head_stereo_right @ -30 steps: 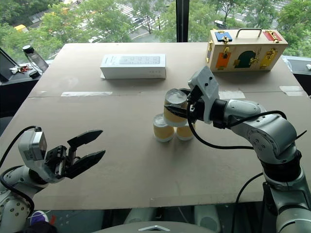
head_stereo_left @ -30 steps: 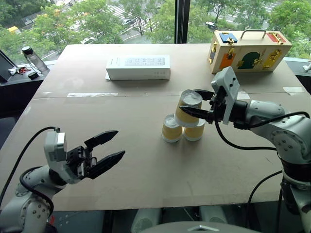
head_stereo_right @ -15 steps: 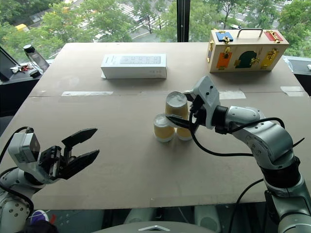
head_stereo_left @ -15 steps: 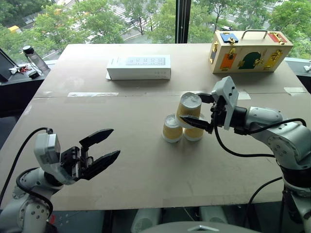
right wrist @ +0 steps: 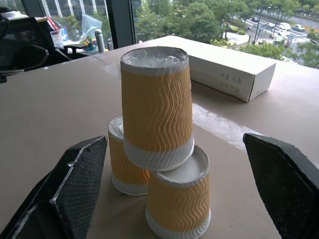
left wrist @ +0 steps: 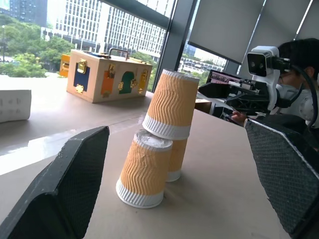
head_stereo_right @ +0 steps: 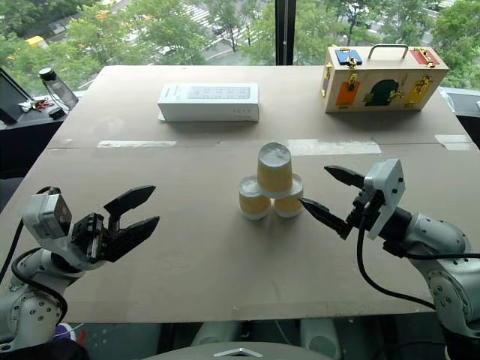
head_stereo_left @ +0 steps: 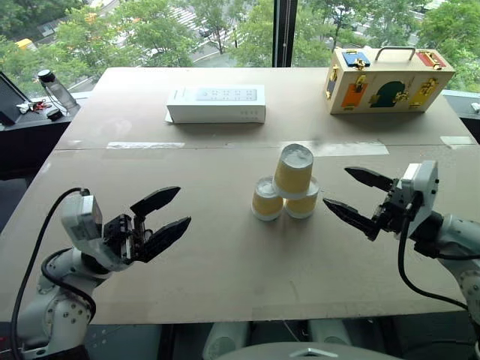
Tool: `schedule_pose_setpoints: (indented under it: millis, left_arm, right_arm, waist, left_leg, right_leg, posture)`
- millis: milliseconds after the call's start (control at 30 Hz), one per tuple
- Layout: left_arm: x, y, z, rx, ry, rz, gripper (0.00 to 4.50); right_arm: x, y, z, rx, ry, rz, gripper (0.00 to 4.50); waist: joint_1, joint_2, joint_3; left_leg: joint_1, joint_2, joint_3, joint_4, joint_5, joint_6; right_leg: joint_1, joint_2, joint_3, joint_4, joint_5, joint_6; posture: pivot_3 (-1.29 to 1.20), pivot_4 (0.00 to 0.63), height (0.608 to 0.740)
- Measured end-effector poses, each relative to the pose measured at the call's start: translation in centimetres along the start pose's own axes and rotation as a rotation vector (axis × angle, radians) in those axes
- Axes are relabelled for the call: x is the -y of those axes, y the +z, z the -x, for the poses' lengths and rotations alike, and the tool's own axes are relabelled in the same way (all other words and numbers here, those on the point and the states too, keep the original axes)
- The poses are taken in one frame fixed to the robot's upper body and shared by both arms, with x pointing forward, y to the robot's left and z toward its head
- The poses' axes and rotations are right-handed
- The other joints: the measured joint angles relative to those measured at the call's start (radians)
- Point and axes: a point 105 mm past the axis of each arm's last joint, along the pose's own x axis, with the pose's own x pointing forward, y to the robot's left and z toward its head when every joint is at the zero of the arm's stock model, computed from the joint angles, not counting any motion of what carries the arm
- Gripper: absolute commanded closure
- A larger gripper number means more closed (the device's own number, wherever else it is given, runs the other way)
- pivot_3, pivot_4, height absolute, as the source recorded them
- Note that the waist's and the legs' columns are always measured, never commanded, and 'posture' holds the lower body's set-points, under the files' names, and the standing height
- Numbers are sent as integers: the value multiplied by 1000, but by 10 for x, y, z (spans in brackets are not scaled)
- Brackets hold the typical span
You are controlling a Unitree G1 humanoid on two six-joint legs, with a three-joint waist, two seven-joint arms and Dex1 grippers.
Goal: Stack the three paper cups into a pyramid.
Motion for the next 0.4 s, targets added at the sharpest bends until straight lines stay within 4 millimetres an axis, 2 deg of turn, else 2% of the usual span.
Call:
schedule_pose_setpoints:
  millis: [67,167,300,400]
  left_arm:
    - [-12,-14,9,-62,105,35,0]
    - [-16,-26,21,-139,165,49,0]
    - [-19,-46,49,-267,289,67,0]
    - [-22,-54,56,-320,341,57,0]
  right_arm:
    - [1,-17,20,-38,-38,-26,195]
    - [4,-31,42,-86,-71,-21,195]
    - [12,-58,81,-196,-133,-45,195]
    - [16,-65,93,-224,-143,-43,195]
  waist:
    - [-3,0,0]
    - [-6,-1,0]
    - [-6,-1,0]
    - [-3,-1,0]
  left_leg:
    - [1,0,1,0,0,0]
    - [2,1,2,0,0,0]
    - [2,1,2,0,0,0]
    - [2,2,1,0,0,0]
  right_leg:
    - [0,0,2,0,0,-1]
    - [1,0,2,0,-1,-1]
    - [1,-2,2,-1,-1,-1]
    - [1,-3,2,-1,-2,-1]
  posture:
    - [0,150,740]
    - [0,150,740]
    - [0,150,740]
    - [0,150,740]
